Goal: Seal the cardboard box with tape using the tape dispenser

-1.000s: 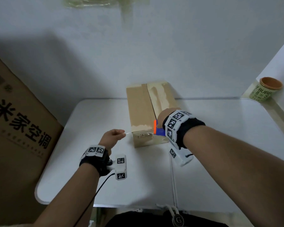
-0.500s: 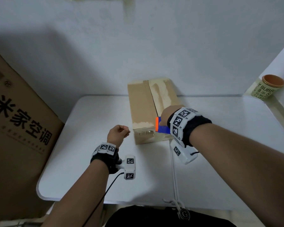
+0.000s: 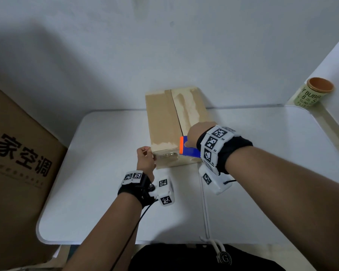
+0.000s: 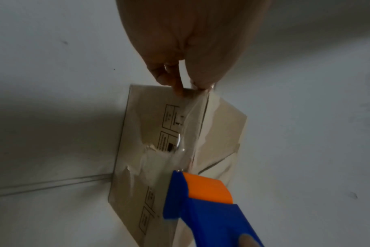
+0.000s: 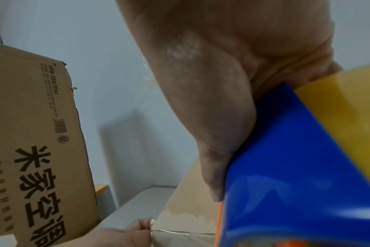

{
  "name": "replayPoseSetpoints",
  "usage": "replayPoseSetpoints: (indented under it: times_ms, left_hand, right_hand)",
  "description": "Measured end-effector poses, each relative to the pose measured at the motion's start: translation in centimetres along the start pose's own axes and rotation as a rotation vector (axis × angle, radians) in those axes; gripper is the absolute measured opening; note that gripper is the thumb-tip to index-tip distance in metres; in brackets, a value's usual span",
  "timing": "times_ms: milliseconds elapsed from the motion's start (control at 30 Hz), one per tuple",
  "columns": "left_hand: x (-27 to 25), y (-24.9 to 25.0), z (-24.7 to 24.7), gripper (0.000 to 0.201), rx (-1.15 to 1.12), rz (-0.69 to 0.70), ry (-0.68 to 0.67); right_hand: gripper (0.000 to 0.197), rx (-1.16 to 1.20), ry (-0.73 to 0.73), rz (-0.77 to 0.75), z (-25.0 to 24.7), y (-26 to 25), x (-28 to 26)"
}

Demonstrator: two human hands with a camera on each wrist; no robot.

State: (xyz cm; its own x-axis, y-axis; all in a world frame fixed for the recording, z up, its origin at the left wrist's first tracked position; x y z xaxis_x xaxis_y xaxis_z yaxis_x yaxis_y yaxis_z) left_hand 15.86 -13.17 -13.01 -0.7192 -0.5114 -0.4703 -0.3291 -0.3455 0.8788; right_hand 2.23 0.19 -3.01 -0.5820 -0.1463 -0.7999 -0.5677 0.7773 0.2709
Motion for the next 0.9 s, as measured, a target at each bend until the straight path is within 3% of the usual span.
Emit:
replayPoseSetpoints:
  times_ms: [100, 233, 367, 467, 533, 600, 733, 900]
  left_hand:
    - [0.6, -0.2, -0.1, 0.011, -0.054, -0.027, 0.039]
    - [1.4, -1.3, -0.7, 0.046, -0.066, -0.142, -0.059]
    - [2.8, -1.3, -0.5, 0.03, -0.024, -0.192, -0.033]
    - [3.3, -1.5, -0.6, 0.039, 0.032, -0.276, -0.075]
    - [3.2, -1.5, -1.5, 0.046, 0.086, -0.31, 0.003]
    - [2.8, -1.0, -1.6, 0.055, 0.084, -0.284, 0.064]
    - [2.7, 0.6, -0.3, 0.055, 0.087, -0.238, 0.037]
    - [2.9, 4.9, 0.3, 0.047, 0.303, 0.056, 0.089]
  right_hand:
    - [0.041, -0.009, 0.067, -0.04, -0.1, 0.1, 2.1]
    - [0.036, -0.017, 0.113, -0.057, -0.4, 0.2, 1.9]
    - [0.031, -0.021, 0.243, -0.121, -0.4, 0.9, 0.2]
    - [0.025, -0.12, 0.274, -0.181, -0.1, 0.7, -1.2]
    - [0.021, -0.121, 0.266, -0.147, -0.2, 0.6, -0.5]
    - [0.021, -0.123, 0.246, -0.174, -0.5, 0.3, -0.5]
    - [0.022, -0.162, 0.307, -0.199, -0.7, 0.3, -1.2]
    - [0.022, -0.159, 0.321, -0.193, -0.5, 0.4, -1.8]
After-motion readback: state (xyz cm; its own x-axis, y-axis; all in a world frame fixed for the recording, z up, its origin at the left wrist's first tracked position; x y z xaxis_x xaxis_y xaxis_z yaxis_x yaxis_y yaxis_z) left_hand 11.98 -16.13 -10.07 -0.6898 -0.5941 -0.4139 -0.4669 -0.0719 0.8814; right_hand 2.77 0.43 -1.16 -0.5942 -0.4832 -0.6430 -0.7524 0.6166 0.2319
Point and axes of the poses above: each hand's wrist, its own x-axis towards the middle knuckle, its own z-axis out of the palm, y = z × x, the point moved 7 cm from there along x, towards the middle knuckle, and after that the axes turned 14 degrees about -y, right-handed, at the moved point
